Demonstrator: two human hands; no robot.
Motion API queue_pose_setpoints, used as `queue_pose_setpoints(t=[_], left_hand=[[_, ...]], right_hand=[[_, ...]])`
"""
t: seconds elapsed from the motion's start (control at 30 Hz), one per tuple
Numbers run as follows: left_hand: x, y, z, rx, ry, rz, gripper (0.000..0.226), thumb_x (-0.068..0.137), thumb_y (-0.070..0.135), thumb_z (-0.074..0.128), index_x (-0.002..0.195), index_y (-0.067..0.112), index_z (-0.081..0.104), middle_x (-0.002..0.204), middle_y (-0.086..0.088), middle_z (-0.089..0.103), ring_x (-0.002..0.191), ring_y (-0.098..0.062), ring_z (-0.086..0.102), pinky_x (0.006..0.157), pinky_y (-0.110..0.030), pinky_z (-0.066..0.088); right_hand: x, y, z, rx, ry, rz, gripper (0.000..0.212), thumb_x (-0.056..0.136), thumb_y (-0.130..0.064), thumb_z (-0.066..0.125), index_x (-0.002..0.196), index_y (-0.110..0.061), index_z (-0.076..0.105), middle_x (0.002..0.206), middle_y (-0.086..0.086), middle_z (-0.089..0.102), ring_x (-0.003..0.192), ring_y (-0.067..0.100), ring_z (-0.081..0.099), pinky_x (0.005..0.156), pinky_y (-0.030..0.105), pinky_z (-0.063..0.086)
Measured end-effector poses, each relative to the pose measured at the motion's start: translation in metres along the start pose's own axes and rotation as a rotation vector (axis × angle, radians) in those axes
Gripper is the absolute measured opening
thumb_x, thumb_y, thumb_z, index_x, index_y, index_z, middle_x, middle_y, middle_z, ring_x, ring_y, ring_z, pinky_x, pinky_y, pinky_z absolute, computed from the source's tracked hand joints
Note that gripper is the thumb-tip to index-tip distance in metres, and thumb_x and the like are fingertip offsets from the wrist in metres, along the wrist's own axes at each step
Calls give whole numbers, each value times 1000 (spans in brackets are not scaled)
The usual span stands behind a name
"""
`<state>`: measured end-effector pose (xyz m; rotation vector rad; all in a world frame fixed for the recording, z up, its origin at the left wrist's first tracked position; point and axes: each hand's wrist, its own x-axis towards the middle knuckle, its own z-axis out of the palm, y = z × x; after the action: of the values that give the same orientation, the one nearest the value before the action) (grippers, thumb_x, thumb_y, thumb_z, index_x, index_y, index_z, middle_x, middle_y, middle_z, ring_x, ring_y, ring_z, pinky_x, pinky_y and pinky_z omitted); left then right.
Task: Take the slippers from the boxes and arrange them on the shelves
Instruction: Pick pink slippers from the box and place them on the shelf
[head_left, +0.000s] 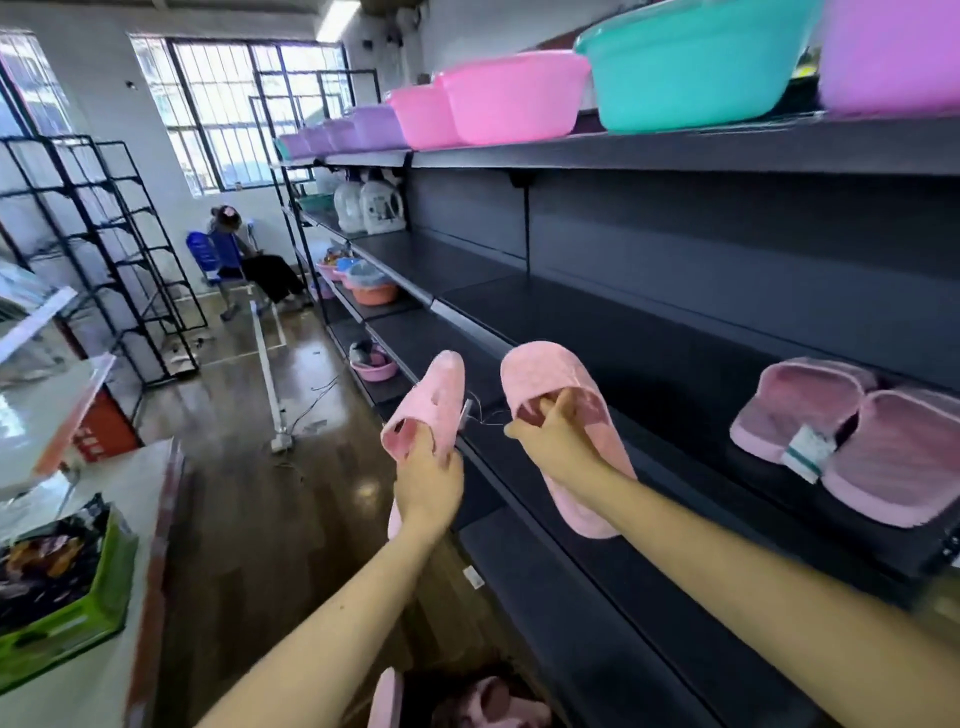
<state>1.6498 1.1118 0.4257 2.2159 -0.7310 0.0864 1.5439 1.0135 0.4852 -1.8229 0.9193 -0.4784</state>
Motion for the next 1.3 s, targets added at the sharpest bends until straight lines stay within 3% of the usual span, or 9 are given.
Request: queue_pose_setpoints(t=[0.13,0.23,0.57,0.7,0.8,0.9,0.97,1.17,1.3], left_hand=[[19,57,15,68,-75,189,48,86,12,50,132,11,34,138,-9,42,116,-39,45,85,-46,47],[34,91,37,171,-144,334,64,93,14,43,149,14,12,158,-2,10,142,-29,18,105,-43,33],[56,184,115,288,-408,332,73,95,27,39,149,20,-9,157,3,-14,145,-29,-6,110,-47,22],[62,190,146,361,-549,323,76,93,43,38,148,27,-12,158,4,-11,145,-29,-8,113,-51,13],[58,193,157,547,-691,427,69,97,35,30,145,32,-19,156,10,-15,146,-24,-7,117,-47,2],[60,197,165,583,-736,472,64,97,48,27,147,36,-11,157,13,-4,146,-21,-2,117,-44,-2],[66,198,172,537,-746,498,68,90,62,23,147,37,-6,157,12,-2,146,-19,-1,118,-48,0],[90,204,196,523,-744,636,87,81,76,24,144,36,-21,157,8,9,144,-26,12,113,-52,17],[102,208,206,417,-722,663,69,91,57,25,149,25,10,156,1,19,143,-24,17,115,-50,14]], right_hand=[[22,-1,-32,-81,164,36,87,84,-33,59,147,-7,4,152,13,20,136,33,28,112,40,27],[41,2,-55,31,293,99,75,89,-42,47,147,-12,11,150,14,25,133,34,32,110,44,29],[97,20,-120,578,346,236,70,89,-54,44,143,-11,31,144,12,40,131,32,39,111,45,30],[111,37,-143,751,201,286,48,83,-53,54,108,-12,60,107,12,63,98,27,59,85,37,50],[111,51,-170,345,55,166,22,93,-30,49,76,-20,57,80,1,58,80,18,58,70,28,46],[120,67,-193,-320,126,-83,29,95,-13,42,102,-5,69,116,8,64,115,22,54,97,27,38],[122,75,-202,-622,186,-224,35,92,-17,39,103,-7,70,120,7,64,117,24,53,98,29,38],[118,98,-221,-999,255,-481,41,75,-29,32,68,-18,70,77,-1,70,85,24,65,79,33,52],[115,107,-250,-1078,286,-324,29,91,-28,43,112,-26,63,127,-8,54,124,21,39,99,38,31]])
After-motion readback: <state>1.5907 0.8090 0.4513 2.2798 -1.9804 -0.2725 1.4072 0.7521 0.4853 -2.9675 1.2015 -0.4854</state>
